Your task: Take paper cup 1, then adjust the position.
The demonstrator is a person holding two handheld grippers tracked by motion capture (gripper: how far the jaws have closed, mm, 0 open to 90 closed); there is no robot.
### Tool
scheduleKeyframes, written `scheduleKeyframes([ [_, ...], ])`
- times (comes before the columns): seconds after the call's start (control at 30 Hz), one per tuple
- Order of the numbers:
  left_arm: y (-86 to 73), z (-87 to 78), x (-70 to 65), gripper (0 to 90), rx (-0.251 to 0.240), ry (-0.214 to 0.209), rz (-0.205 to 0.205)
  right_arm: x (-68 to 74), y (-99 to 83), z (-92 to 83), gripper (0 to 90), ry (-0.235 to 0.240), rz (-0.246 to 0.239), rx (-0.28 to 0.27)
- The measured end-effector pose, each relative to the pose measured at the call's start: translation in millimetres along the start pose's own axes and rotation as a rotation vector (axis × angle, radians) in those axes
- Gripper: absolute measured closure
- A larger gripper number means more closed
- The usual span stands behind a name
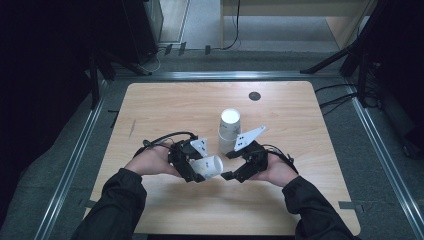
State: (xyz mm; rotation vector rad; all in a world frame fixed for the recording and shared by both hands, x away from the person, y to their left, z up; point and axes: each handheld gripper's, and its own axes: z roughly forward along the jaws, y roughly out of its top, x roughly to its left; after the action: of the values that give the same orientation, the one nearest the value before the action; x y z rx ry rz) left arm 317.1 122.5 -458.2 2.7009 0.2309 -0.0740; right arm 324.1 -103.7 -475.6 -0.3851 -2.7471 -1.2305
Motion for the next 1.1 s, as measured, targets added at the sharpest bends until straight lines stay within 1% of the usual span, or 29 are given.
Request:
scheduleKeyframes([
  [0.1,3.0,3.0,-1.3,28.5,0.015,-0.002,0.007,2.0,1.1,2.7,22.8,0.014,-0.013,0.007],
  [0.27,6.9,8.5,-3.5,28.4,0.036,0.000,0.023,4.7,2.7,7.1,22.5,0.018,-0.035,0.017],
  [0.33,8.0,10.0,-4.6,28.4,0.039,0.002,0.025,5.6,3.3,8.3,22.5,0.027,-0.032,0.022],
  [0.4,9.4,11.4,-5.6,28.4,0.052,0.002,0.034,6.6,4.5,11.6,22.5,0.032,-0.049,0.023],
  [0.47,10.9,13.2,-7.2,28.4,0.056,-0.001,0.034,7.8,5.0,13.2,22.5,0.035,-0.048,0.030],
  [0.5,11.8,14.4,-8.1,28.4,0.059,-0.006,0.034,9.1,5.5,16.5,22.6,0.047,-0.055,0.044],
  [0.6,14.7,18.7,-9.4,28.4,0.080,-0.017,0.020,10.1,6.3,21.0,23.4,0.060,-0.070,0.053],
  [0.63,15.7,19.5,-9.6,28.4,0.087,-0.015,0.027,10.5,6.4,22.2,23.5,0.062,-0.076,0.054],
  [0.8,18.5,20.6,-11.4,28.3,0.074,-0.015,0.031,11.2,6.5,24.7,26.8,0.074,-0.087,0.064],
  [0.83,18.6,19.8,-11.3,28.3,0.069,-0.016,0.036,11.3,6.0,24.6,30.8,0.079,-0.078,0.069],
  [0.87,18.6,19.5,-11.5,28.3,0.062,-0.021,0.035,11.3,6.0,24.6,30.8,0.079,-0.078,0.069],
  [0.9,18.7,19.0,-11.8,28.4,0.058,-0.020,0.039,10.3,5.6,23.9,33.2,0.080,-0.083,0.071],
  [0.97,18.5,18.2,-11.7,28.3,0.056,-0.019,0.041,10.4,5.5,23.1,34.4,0.083,-0.082,0.070],
  [1.0,18.2,17.7,-11.7,27.7,0.050,-0.020,0.051,10.6,5.8,22.8,34.4,0.087,-0.083,0.073],
  [1.03,17.4,17.1,-11.8,27.7,0.042,-0.018,0.055,10.6,5.8,22.8,34.4,0.087,-0.083,0.073],
  [1.07,16.6,16.3,-11.9,24.5,0.031,-0.022,0.053,10.2,6.5,22.2,34.4,0.087,-0.085,0.071],
  [1.1,16.0,15.2,-11.6,24.5,0.019,-0.022,0.052,10.2,6.5,22.2,34.4,0.087,-0.085,0.071],
])
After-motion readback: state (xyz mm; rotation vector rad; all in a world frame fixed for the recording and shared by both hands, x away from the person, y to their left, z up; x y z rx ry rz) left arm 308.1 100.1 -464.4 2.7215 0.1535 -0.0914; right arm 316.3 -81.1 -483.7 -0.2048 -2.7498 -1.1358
